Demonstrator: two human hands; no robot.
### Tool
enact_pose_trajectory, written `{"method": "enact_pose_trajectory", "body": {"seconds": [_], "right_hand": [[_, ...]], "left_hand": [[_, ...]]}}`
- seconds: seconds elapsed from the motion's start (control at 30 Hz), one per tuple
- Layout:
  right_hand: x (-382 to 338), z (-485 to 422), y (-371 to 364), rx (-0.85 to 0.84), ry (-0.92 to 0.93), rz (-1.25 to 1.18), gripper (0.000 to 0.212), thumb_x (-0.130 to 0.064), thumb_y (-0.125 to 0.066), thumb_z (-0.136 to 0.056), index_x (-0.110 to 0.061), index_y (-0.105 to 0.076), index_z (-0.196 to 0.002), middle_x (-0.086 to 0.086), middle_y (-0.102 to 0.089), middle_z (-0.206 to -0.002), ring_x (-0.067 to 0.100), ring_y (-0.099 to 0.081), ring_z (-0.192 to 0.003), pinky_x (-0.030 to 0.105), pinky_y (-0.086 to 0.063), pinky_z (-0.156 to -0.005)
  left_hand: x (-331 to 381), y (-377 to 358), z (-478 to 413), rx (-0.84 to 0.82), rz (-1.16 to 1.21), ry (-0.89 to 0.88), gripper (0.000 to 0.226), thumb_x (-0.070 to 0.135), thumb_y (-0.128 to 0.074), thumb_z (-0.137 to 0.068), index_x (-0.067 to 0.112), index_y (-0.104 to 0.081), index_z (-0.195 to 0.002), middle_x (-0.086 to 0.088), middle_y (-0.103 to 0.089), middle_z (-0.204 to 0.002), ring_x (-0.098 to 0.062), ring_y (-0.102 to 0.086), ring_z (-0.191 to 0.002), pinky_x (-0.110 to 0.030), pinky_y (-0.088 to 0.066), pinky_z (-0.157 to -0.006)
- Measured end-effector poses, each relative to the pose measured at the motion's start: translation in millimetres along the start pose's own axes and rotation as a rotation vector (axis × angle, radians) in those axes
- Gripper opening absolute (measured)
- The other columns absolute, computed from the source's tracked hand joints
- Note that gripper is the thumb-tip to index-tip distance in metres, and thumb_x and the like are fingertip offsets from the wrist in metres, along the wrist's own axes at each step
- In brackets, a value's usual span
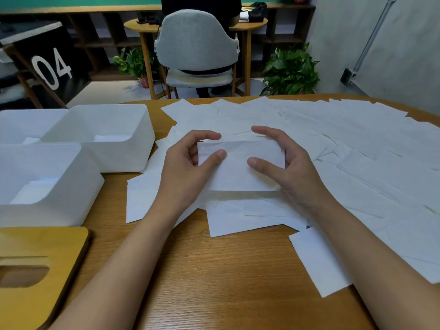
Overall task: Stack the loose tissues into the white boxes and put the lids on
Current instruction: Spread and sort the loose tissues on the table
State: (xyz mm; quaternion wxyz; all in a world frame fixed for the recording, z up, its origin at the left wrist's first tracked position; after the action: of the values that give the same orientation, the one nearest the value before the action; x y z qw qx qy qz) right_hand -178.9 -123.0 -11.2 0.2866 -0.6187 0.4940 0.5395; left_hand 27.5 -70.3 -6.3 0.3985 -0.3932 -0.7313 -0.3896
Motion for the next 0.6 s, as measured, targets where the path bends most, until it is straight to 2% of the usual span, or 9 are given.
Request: {"method": "enact_pose_trajectory", "body": {"seconds": [0.13, 0.2, 0.27, 0.33, 0.4, 0.47, 0.5, 0.57, 0.6], "right_hand": [[-1.5, 1.1, -4.4, -0.024, 0.085, 0.102, 0.060, -0.019, -0.077, -0.094, -0.039, -0.051, -0.145, -0.032, -0.053, -0.137, -0.005, -0.055, -0.127, 0.016, -0.050, -0.100], [-1.0, 1.2, -5.7, -0.033, 0.100, 0.092, 0.059, -0.013, -0.075, -0.095, -0.038, -0.051, -0.144, -0.028, -0.052, -0.140, 0.002, -0.056, -0.128, 0.023, -0.051, -0.101], [0.0, 1.4, -6.1, -0.044, 0.117, 0.081, 0.049, -0.007, -0.073, -0.096, -0.032, -0.061, -0.136, -0.019, -0.060, -0.137, 0.010, -0.060, -0.127, 0.031, -0.051, -0.104], [1.1, 1.0, -6.0, -0.052, 0.119, 0.106, 0.032, -0.002, -0.069, -0.097, -0.024, -0.075, -0.120, -0.014, -0.073, -0.121, 0.007, -0.064, -0.120, 0.024, -0.048, -0.103], [1.7, 0.7, -4.6, -0.045, 0.085, 0.100, 0.025, -0.001, -0.068, -0.097, -0.020, -0.081, -0.106, -0.012, -0.079, -0.108, 0.004, -0.068, -0.113, 0.017, -0.046, -0.099], [1.6, 0.1, -1.6, -0.024, 0.069, 0.068, 0.022, -0.002, -0.069, -0.097, -0.018, -0.082, -0.106, -0.010, -0.080, -0.107, 0.005, -0.069, -0.112, 0.017, -0.048, -0.099], [1.4, -0.2, 0.4, -0.011, 0.062, 0.046, 0.022, -0.003, -0.070, -0.097, -0.018, -0.082, -0.107, -0.009, -0.079, -0.108, 0.006, -0.069, -0.114, 0.020, -0.049, -0.101], [1.5, -0.5, 4.3, 0.008, 0.042, 0.013, 0.022, -0.004, -0.072, -0.096, -0.019, -0.082, -0.109, -0.009, -0.079, -0.112, 0.007, -0.068, -0.116, 0.026, -0.049, -0.105], [1.8, -0.7, 5.7, 0.007, 0.032, 0.012, 0.023, -0.004, -0.073, -0.095, -0.019, -0.082, -0.109, -0.010, -0.078, -0.113, 0.007, -0.068, -0.117, 0.028, -0.050, -0.106]], "left_hand": [[-1.9, -4.5, 1.7, 0.016, 0.019, 0.023, 0.025, 0.019, -0.079, -0.094, 0.021, -0.072, -0.119, 0.019, -0.065, -0.092, 0.005, -0.058, -0.071, -0.009, -0.041, -0.058], [-4.4, -5.3, 1.1, 0.029, 0.052, 0.060, 0.023, 0.018, -0.078, -0.095, 0.021, -0.072, -0.117, 0.015, -0.068, -0.099, 0.004, -0.065, -0.078, -0.010, -0.045, -0.059], [-8.3, -4.8, 0.3, 0.033, 0.089, 0.094, 0.022, 0.019, -0.078, -0.095, 0.023, -0.071, -0.115, 0.011, -0.070, -0.099, 0.000, -0.068, -0.079, -0.015, -0.049, -0.060], [-10.4, -5.1, 0.0, 0.028, 0.095, 0.099, 0.025, 0.020, -0.079, -0.094, 0.025, -0.070, -0.116, 0.008, -0.071, -0.098, -0.002, -0.067, -0.078, -0.017, -0.050, -0.062], [-11.7, -6.5, -0.1, 0.015, 0.032, 0.077, 0.032, 0.025, -0.080, -0.093, 0.028, -0.067, -0.122, 0.010, -0.070, -0.111, 0.000, -0.067, -0.093, -0.015, -0.050, -0.071], [-11.3, -5.7, -1.3, -0.017, -0.031, 0.108, 0.045, 0.037, -0.080, -0.091, 0.035, -0.060, -0.131, 0.017, -0.063, -0.128, 0.006, -0.059, -0.112, -0.012, -0.050, -0.081], [-10.1, -4.1, -1.6, -0.044, 0.000, 0.155, 0.050, 0.042, -0.079, -0.090, 0.038, -0.057, -0.135, 0.019, -0.061, -0.130, 0.010, -0.058, -0.113, -0.010, -0.050, -0.082], [-7.1, -1.8, -1.4, -0.114, 0.142, 0.233, 0.053, 0.040, -0.078, -0.091, 0.040, -0.056, -0.139, 0.017, -0.068, -0.119, 0.011, -0.065, -0.103, -0.010, -0.052, -0.075], [-4.8, -2.1, -0.1, -0.136, 0.182, 0.228, 0.052, 0.033, -0.078, -0.092, 0.038, -0.056, -0.139, 0.015, -0.073, -0.109, 0.005, -0.070, -0.098, -0.013, -0.054, -0.071]]}}
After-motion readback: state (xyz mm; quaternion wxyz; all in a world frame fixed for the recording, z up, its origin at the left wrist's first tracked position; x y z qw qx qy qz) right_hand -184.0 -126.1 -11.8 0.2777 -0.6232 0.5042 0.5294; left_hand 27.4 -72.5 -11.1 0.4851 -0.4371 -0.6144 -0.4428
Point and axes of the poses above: each hand's wrist, its own z-axis away from the middle knuckle, its own y-axis out of the back of the hand, x = y × z, the point moved 2 cm from there along -z, towards the middle knuckle
